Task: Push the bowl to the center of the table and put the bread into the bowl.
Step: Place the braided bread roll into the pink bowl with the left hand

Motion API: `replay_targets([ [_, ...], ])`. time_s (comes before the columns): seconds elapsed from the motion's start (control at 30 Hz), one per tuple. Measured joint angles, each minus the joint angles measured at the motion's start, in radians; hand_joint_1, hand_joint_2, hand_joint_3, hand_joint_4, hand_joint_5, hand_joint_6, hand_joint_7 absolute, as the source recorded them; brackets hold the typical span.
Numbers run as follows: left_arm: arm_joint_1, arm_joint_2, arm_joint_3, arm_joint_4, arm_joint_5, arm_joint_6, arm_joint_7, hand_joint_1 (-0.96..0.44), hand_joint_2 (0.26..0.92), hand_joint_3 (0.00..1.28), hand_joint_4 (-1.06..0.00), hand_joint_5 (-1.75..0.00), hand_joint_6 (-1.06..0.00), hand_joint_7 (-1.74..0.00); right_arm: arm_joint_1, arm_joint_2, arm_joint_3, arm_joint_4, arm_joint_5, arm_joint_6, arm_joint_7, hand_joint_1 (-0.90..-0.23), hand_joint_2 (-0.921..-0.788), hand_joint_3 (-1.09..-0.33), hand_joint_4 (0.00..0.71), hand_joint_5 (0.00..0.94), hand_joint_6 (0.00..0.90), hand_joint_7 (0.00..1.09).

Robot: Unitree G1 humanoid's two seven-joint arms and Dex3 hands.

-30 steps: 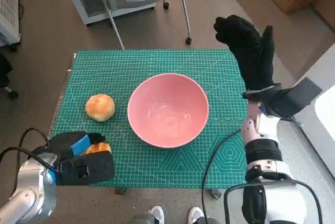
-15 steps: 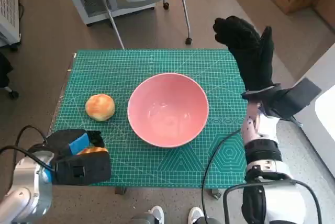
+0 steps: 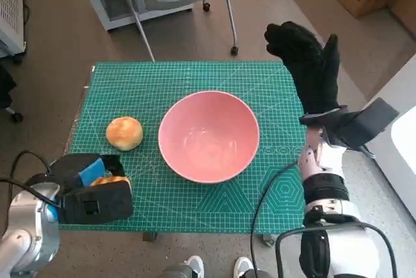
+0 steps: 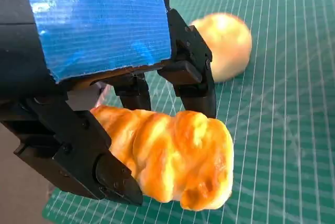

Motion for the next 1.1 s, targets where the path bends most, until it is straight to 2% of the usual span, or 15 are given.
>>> replay_targets([
  [0.17, -0.009, -0.006, 0.034, -0.068, 0.005, 0.003, -0.020, 0.00, 0.896, 0.07, -0.74, -1.15, -0.68, -1.08, 0.000, 0.000, -0.001, 0.003, 0.001, 0.000, 0.000, -0.694, -0.921, -0.647, 0.205, 0.002, 0.346, 0.00],
  [0.23, -0.023, -0.007, 0.044, -0.097, 0.007, 0.007, -0.033, 0.00, 0.896, 0.06, -0.75, -1.14, -0.68, -1.08, 0.000, 0.000, -0.001, 0.004, 0.001, 0.000, 0.000, -0.691, -0.921, -0.647, 0.205, 0.002, 0.346, 0.00],
  [0.27, -0.032, -0.007, 0.052, -0.114, 0.007, 0.009, -0.041, 0.00, 0.905, 0.07, -0.73, -1.16, -0.64, -1.12, 0.000, 0.000, -0.001, 0.005, 0.001, 0.000, 0.000, -0.692, -0.921, -0.648, 0.205, 0.002, 0.345, 0.00],
  [0.37, -0.069, -0.007, 0.069, -0.153, 0.012, 0.013, -0.062, 0.00, 0.910, 0.04, -0.76, -1.11, -0.66, -1.12, 0.000, 0.000, -0.002, 0.008, 0.001, 0.000, 0.000, -0.691, -0.921, -0.648, 0.204, 0.001, 0.345, 0.00],
  [0.6, -0.241, -0.019, 0.074, -0.224, 0.046, 0.029, -0.119, 0.00, 0.912, 0.03, -0.78, -1.07, -0.66, -1.12, 0.000, 0.001, -0.003, 0.008, 0.001, 0.000, 0.000, -0.691, -0.921, -0.649, 0.205, 0.001, 0.346, 0.00],
  [0.87, -0.479, -0.154, -0.036, -0.180, 0.114, -0.036, -0.120, 0.00, 0.918, 0.03, -0.76, -1.12, -0.66, -1.11, 0.000, 0.003, -0.002, 0.008, 0.002, 0.000, 0.002, -0.689, -0.921, -0.648, 0.203, 0.000, 0.346, 0.00],
  [1.0, -0.559, -0.240, -0.102, -0.110, 0.117, -0.112, -0.109, 0.00, 0.920, 0.06, -0.69, -1.17, -0.65, -1.13, 0.000, 0.006, 0.000, 0.008, 0.002, 0.000, 0.005, -0.697, -0.921, -0.650, 0.203, 0.000, 0.348, 0.00],
  [1.1, -0.605, -0.298, -0.138, -0.037, 0.114, -0.169, -0.095, 0.00, 0.917, 0.05, -0.69, -1.18, -0.67, -1.11, 0.000, 0.005, -0.001, 0.008, 0.004, 0.000, 0.011, -0.698, -0.921, -0.652, 0.203, 0.000, 0.350, 0.00],
])
